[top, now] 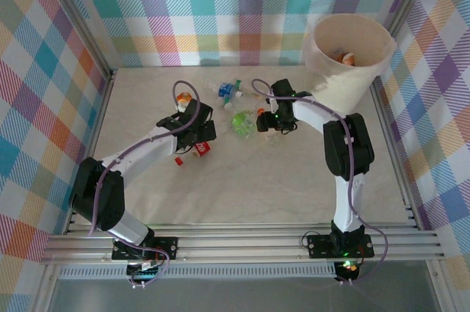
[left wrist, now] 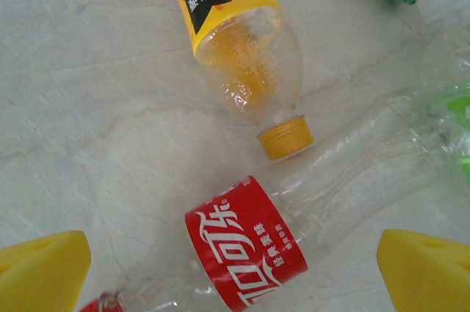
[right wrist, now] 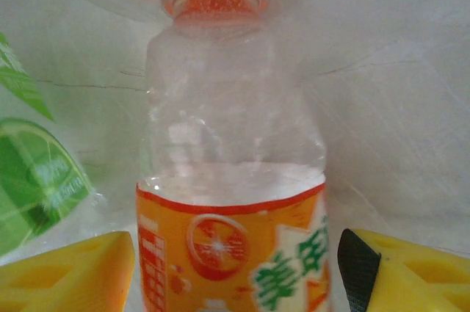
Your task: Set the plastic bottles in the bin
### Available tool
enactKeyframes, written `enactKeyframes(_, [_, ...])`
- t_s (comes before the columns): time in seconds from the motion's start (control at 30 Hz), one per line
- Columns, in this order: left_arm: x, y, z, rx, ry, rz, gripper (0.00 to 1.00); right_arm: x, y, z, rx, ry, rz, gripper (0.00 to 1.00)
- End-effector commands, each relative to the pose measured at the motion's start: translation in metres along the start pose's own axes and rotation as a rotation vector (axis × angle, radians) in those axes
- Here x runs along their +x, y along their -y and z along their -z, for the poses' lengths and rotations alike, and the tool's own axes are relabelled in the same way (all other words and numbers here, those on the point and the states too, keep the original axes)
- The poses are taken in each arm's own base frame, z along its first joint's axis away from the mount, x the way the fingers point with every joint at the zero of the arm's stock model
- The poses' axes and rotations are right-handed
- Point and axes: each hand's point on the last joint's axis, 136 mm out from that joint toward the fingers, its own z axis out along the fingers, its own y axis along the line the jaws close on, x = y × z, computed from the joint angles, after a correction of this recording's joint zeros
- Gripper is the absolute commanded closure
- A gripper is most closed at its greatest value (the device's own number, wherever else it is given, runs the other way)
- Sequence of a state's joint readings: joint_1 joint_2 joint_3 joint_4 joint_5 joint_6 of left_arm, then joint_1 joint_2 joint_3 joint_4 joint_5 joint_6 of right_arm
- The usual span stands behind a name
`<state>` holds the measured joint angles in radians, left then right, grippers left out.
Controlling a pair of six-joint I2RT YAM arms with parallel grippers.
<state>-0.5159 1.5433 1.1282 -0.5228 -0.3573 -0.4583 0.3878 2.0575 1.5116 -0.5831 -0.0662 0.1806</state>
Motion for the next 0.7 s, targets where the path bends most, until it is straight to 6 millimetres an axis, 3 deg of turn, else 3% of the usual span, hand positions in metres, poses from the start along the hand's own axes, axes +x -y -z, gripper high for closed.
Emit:
enactKeyframes(0.0, [0.000, -0.011, -0.001, 0.029, -0.013, -0.111, 0.00, 0.007, 0.007, -0.014, 0.057, -0.041, -0.013, 0.26])
enactKeyframes(0.13, [0.005, -0.013, -0.011, 0.084, -0.030, -0.173, 0.00, 0.009, 0.010, -0.023, 0.073, -0.053, -0.011, 0.29])
enactKeyframes(0.27, [0.008, -0.008, -0.012, 0.124, -0.045, -0.248, 0.00, 0.005, 0.007, -0.011, 0.065, -0.011, 0.024, 0.37])
enactKeyframes(0.47, [0.014, -0.003, -0.011, 0.173, -0.049, -0.301, 0.00, -0.009, -0.002, 0.037, 0.050, 0.113, 0.076, 0.45])
enactKeyframes(0.67, [0.015, -0.002, -0.010, 0.188, -0.040, -0.283, 0.00, -0.026, -0.012, 0.104, 0.045, 0.285, 0.119, 0.48])
